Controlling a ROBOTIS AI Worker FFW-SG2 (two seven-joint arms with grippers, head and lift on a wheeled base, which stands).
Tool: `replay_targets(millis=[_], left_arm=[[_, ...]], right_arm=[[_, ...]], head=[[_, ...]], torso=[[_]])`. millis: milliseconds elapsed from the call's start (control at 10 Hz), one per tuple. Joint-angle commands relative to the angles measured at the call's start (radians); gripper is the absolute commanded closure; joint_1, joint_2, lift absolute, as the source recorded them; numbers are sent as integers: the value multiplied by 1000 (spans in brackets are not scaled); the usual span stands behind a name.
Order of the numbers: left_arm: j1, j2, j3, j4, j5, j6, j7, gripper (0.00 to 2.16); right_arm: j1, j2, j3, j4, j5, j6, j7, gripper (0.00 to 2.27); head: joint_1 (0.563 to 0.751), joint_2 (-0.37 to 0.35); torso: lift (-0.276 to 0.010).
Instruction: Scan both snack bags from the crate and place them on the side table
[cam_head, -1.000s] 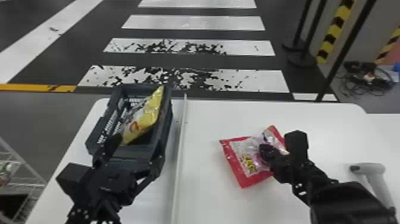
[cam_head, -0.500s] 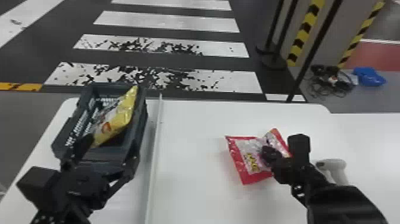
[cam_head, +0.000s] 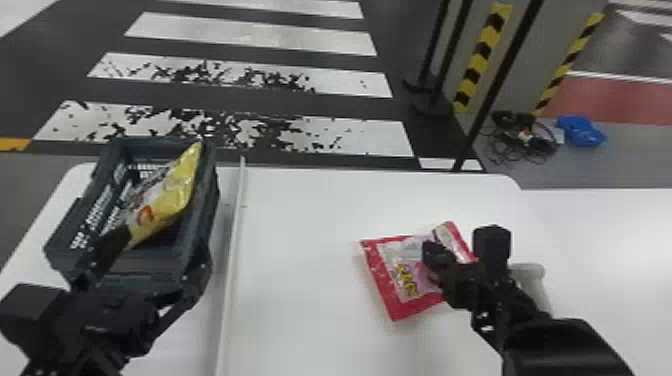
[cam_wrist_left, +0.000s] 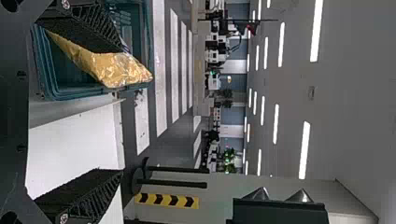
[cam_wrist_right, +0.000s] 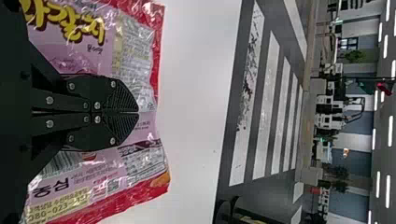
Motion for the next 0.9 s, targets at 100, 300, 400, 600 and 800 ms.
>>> replay_targets(millis=[100,300,400,600,800], left_arm=[[12,0,5,-6,2,-3,0,76],[12,1,5,-5,2,-9,0,76],[10,1,5,-2,9,-15,0,76],[6,1,5,1,10,-15,0,76],[4,1,3,11,10,-15,0,76]], right_arm=[[12,2,-7,-110,-38,13,1,2256],[-24,-1,-62,-79,5,13,-8,2260],[-36,-12,-96,-36,26,7,-30,2256],[-56,-37,-159,60,20,-18,-48,2256],[-68,-61,-171,119,19,-21,-48,2256]], head=[[695,-123],[695,-124],[695,-143],[695,-214],[695,-261]], torso=[[-95],[-95],[-95],[-95],[-95]])
